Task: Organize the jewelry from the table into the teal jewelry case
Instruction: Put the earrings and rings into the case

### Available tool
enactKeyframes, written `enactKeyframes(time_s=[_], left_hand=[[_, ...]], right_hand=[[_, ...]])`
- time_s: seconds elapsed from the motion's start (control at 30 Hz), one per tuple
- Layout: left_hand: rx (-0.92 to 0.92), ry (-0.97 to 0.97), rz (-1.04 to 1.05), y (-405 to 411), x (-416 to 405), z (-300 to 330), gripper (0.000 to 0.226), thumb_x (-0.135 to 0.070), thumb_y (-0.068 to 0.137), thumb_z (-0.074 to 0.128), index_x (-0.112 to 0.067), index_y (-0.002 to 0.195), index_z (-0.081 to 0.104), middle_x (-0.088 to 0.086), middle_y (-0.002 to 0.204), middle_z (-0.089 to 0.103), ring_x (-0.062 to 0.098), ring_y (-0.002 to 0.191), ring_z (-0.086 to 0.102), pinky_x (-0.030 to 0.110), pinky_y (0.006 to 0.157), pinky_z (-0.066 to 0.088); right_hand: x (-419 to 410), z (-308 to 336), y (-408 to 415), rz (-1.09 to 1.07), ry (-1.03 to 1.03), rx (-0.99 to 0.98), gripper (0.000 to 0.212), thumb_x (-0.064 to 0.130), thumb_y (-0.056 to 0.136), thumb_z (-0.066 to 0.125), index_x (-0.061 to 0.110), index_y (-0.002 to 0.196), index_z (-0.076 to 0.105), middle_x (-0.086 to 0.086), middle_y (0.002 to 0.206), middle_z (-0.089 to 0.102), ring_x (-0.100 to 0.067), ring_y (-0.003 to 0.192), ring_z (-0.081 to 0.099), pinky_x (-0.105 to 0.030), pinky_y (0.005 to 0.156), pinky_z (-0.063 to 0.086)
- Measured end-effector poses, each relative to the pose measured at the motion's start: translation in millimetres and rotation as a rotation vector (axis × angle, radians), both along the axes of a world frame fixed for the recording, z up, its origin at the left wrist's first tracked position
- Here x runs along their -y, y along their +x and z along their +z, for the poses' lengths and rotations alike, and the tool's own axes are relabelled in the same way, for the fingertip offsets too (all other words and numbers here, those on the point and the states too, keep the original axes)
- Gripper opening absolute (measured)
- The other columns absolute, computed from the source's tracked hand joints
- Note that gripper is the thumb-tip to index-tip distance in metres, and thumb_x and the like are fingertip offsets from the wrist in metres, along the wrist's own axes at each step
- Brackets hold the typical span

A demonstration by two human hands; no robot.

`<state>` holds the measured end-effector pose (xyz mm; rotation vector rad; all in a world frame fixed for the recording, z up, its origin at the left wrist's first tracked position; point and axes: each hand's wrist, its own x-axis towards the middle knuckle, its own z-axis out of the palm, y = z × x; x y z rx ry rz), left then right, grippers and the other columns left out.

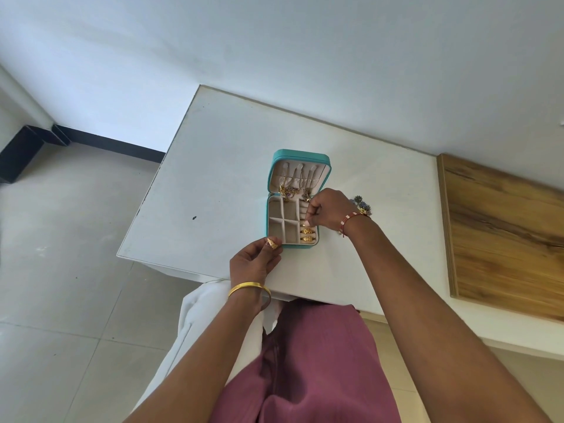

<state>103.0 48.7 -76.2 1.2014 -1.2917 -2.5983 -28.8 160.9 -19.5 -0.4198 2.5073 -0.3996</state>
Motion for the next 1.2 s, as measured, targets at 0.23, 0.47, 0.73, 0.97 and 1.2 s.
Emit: enactKeyframes(time_s=[0.23, 0.47, 0.73, 0.97, 1.2], left_hand=[[-0.001, -0.001, 0.007, -0.1, -0.1, -0.5, 0.008, -0.006, 0.082, 0.062, -0.010, 0.079, 0.068, -0.005, 0.068, 0.071, 0.011, 0.069, 0.068, 0.022, 0.071, 0.057], [-0.007, -0.005, 0.005, 0.7, -0.5, 0.2, 0.007, -0.006, 0.083, 0.061, -0.008, 0.083, 0.068, -0.001, 0.074, 0.070, 0.015, 0.075, 0.067, 0.022, 0.073, 0.057], [0.002, -0.016, 0.019, 0.1, -1.2, -1.6, 0.007, -0.002, 0.082, 0.062, -0.005, 0.085, 0.068, -0.005, 0.064, 0.071, 0.013, 0.068, 0.068, 0.020, 0.070, 0.057], [-0.013, -0.077, 0.034, 0.7, -3.2, -2.2, 0.018, 0.003, 0.080, 0.062, 0.000, 0.097, 0.067, -0.003, 0.067, 0.071, 0.017, 0.074, 0.065, 0.017, 0.070, 0.056], [-0.058, -0.186, -0.039, 1.5, -6.7, -0.7, 0.019, -0.004, 0.084, 0.061, -0.007, 0.103, 0.065, -0.012, 0.060, 0.070, 0.007, 0.068, 0.066, 0.017, 0.071, 0.056]], right_hand=[[0.8, -8.5, 3.7, -0.056, -0.038, -0.051, 0.009, 0.001, 0.077, 0.068, -0.002, 0.085, 0.070, -0.012, 0.092, 0.072, -0.010, 0.076, 0.056, -0.018, 0.072, 0.041], [-18.9, -14.5, 19.8, -0.388, -0.341, -0.186, 0.006, -0.001, 0.078, 0.065, 0.002, 0.081, 0.069, 0.007, 0.064, 0.057, -0.006, 0.062, 0.051, -0.015, 0.059, 0.040], [8.8, -19.8, 91.7, -0.470, -0.609, -0.024, 0.010, 0.008, 0.078, 0.069, 0.012, 0.087, 0.069, -0.001, 0.074, 0.063, -0.005, 0.065, 0.055, -0.011, 0.062, 0.046], [21.7, -17.9, 95.2, -0.388, -0.582, -0.129, 0.014, 0.005, 0.076, 0.070, 0.003, 0.090, 0.071, -0.011, 0.086, 0.070, -0.010, 0.072, 0.058, -0.005, 0.065, 0.044], [12.1, -11.6, 76.6, -0.475, -0.608, -0.168, 0.017, 0.006, 0.079, 0.068, 0.002, 0.095, 0.071, -0.013, 0.093, 0.072, -0.012, 0.077, 0.063, -0.016, 0.073, 0.053]])
